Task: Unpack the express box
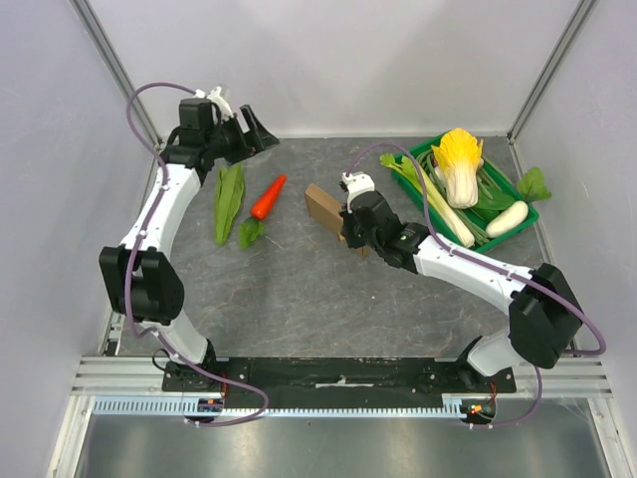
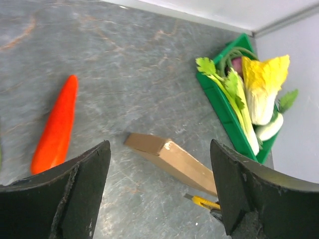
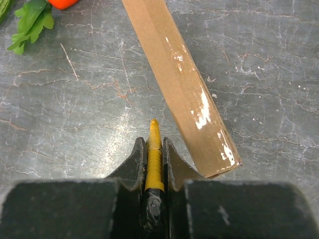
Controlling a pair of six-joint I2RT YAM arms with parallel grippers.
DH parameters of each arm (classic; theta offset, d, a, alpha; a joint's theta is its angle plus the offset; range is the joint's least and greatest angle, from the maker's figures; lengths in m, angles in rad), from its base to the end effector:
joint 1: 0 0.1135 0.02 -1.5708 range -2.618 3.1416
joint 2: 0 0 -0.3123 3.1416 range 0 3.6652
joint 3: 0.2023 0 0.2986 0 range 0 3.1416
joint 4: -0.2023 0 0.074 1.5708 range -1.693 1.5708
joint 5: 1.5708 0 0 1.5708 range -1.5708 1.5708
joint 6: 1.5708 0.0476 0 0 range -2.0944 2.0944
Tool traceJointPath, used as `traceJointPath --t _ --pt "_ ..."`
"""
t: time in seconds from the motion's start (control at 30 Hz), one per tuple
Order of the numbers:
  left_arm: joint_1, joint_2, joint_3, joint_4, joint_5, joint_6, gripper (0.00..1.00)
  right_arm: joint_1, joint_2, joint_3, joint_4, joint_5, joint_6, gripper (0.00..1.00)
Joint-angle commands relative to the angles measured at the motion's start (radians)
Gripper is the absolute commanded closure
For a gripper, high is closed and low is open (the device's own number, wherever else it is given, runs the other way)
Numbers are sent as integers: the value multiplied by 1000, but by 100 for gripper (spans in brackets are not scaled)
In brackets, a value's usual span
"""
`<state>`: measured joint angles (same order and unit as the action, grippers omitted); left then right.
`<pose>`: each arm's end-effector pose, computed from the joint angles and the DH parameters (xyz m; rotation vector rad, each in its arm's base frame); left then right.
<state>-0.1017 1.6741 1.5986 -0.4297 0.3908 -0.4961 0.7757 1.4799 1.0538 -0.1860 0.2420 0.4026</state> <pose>0.4475 -0.0639 0.4048 -0.1720 2.1186 -0.7660 0.2801 0.2588 0.2892 -0.2698 2.1752 0.4107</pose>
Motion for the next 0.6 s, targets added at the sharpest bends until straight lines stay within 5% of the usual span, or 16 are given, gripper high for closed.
traceJointPath --t 0.0,0.27,0.57 --pt "-85 73 60 71 108 68 14 -1 -43 -20 42 6 28 100" --pt "-282 203 109 82 13 257 16 -3 -75 -84 36 35 73 100" --pt "-362 317 121 71 -3 370 17 -6 -130 -144 20 95 114 100"
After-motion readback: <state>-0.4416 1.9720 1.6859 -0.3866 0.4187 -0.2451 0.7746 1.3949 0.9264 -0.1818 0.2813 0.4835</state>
